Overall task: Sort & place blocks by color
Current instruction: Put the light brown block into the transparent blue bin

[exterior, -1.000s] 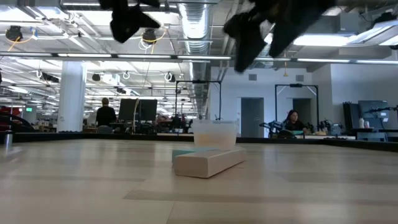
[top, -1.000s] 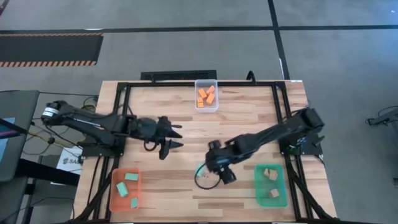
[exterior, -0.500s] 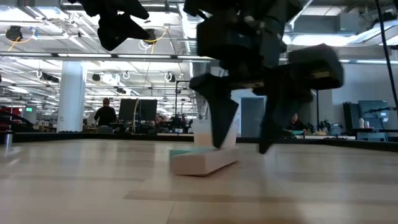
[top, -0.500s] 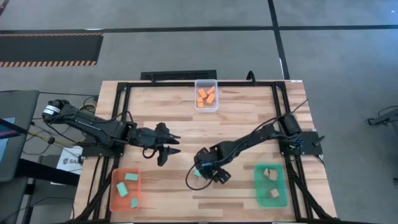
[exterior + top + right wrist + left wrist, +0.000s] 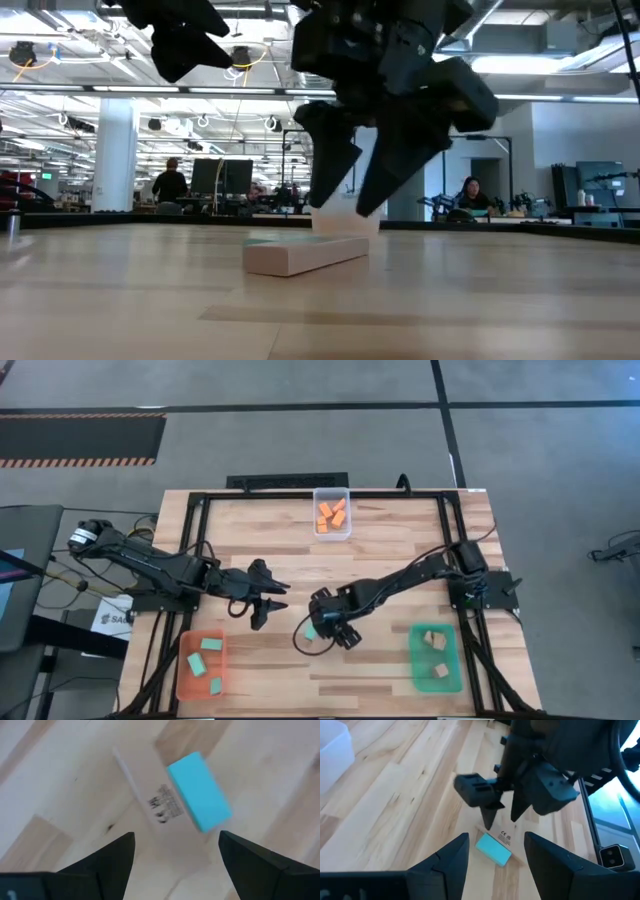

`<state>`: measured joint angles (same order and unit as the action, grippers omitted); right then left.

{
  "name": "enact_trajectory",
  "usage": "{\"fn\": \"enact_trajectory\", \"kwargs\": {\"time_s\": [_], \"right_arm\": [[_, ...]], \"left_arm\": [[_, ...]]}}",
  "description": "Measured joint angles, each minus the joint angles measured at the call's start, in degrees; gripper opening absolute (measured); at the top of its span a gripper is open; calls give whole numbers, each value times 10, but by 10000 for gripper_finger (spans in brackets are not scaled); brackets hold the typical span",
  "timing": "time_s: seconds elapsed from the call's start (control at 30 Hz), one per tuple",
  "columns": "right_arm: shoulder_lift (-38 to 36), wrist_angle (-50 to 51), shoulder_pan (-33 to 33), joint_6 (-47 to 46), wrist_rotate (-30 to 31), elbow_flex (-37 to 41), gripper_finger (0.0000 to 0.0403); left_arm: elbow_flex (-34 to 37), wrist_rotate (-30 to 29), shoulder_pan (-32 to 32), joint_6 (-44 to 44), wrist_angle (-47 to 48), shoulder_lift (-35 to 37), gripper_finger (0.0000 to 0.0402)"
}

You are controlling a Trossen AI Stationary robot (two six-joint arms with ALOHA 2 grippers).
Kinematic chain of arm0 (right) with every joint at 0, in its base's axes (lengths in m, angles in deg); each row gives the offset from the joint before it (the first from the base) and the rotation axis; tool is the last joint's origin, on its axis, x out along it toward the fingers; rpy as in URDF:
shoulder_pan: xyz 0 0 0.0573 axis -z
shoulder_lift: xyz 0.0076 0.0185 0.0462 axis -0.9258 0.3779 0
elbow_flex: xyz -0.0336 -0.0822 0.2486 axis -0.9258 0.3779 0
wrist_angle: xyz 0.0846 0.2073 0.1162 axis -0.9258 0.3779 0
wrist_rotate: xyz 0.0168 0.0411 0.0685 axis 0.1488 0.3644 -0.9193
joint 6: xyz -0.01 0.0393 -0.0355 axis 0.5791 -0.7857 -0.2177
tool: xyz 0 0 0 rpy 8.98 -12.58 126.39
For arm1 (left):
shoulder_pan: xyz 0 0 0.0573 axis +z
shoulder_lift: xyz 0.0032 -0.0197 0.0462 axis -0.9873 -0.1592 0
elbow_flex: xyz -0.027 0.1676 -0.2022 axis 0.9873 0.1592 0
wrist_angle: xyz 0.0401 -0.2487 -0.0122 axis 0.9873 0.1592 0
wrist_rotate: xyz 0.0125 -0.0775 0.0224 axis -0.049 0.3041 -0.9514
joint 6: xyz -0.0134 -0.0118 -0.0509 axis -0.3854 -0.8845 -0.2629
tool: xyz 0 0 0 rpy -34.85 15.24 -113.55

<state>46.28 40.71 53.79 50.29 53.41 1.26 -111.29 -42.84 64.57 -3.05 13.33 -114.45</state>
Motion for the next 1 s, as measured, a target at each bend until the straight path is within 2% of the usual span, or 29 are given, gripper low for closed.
{"fn": "enact_trajectory", "kwargs": {"time_s": [0.37,0.47,0.63,0.8,1.0], "right_arm": [[12,-5,23,-3,-9,2,311],[28,-31,26,-4,-34,-1,311],[57,-31,22,-6,-38,-2,301],[62,-16,18,-48,-39,-3,238],[36,-3,18,-79,-43,1,87]], "left_arm": [[0,2,0,2,15,0,178],[0,2,0,2,21,0,178],[0,2,0,1,36,0,178],[0,1,0,-4,45,0,178],[0,-14,0,-4,52,0,178]]}}
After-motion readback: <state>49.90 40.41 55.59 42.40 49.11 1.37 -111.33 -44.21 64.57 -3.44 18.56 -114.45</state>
